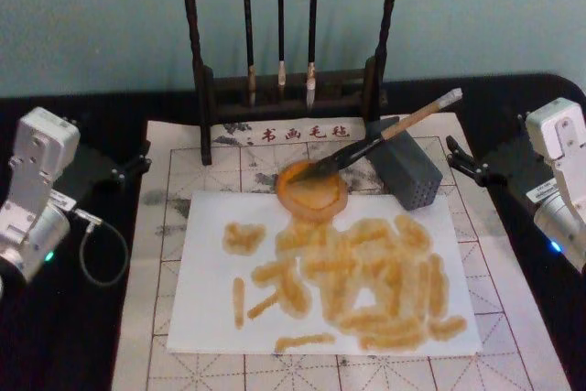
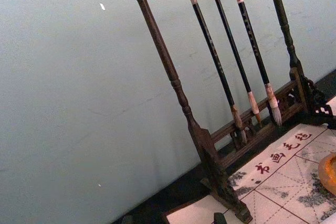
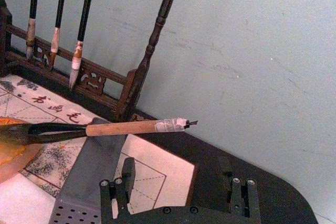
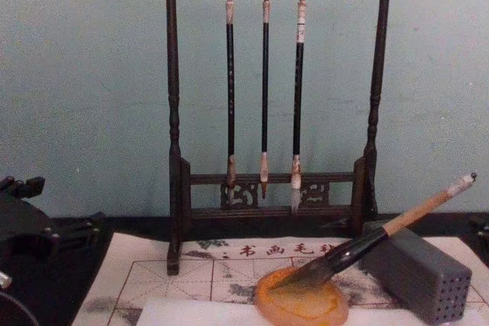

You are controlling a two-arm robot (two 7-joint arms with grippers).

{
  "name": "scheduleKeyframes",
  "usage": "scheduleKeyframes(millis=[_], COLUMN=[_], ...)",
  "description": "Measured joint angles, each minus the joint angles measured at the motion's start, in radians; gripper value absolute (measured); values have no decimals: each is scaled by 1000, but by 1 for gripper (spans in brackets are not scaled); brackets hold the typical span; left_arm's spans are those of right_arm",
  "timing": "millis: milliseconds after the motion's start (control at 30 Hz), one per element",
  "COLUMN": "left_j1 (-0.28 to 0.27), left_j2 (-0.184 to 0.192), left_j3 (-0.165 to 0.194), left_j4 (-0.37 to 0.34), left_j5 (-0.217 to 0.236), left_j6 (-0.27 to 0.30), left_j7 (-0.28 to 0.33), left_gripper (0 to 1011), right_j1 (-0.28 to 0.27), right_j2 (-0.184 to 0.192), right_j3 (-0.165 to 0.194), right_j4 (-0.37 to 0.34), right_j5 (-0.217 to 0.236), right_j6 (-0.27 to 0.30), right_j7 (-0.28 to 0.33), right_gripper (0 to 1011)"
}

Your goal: Pick up the brush from the inkstone, write on the paper, then place the brush back to its original position.

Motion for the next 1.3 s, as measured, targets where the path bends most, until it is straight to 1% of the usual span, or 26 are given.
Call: scheduleKeyframes(millis=[1300], left_j1=[0], left_j2=[0], left_j3=[0], left_j4=[0], left_j5=[0], left_j6=[0], left_j7=[0], left_gripper=[1001], right_j1=[0], right_j2=[0], right_j3=[0], right_j4=[0], right_j5=[0], right_j6=[0], right_j7=[0], right_gripper=[1000])
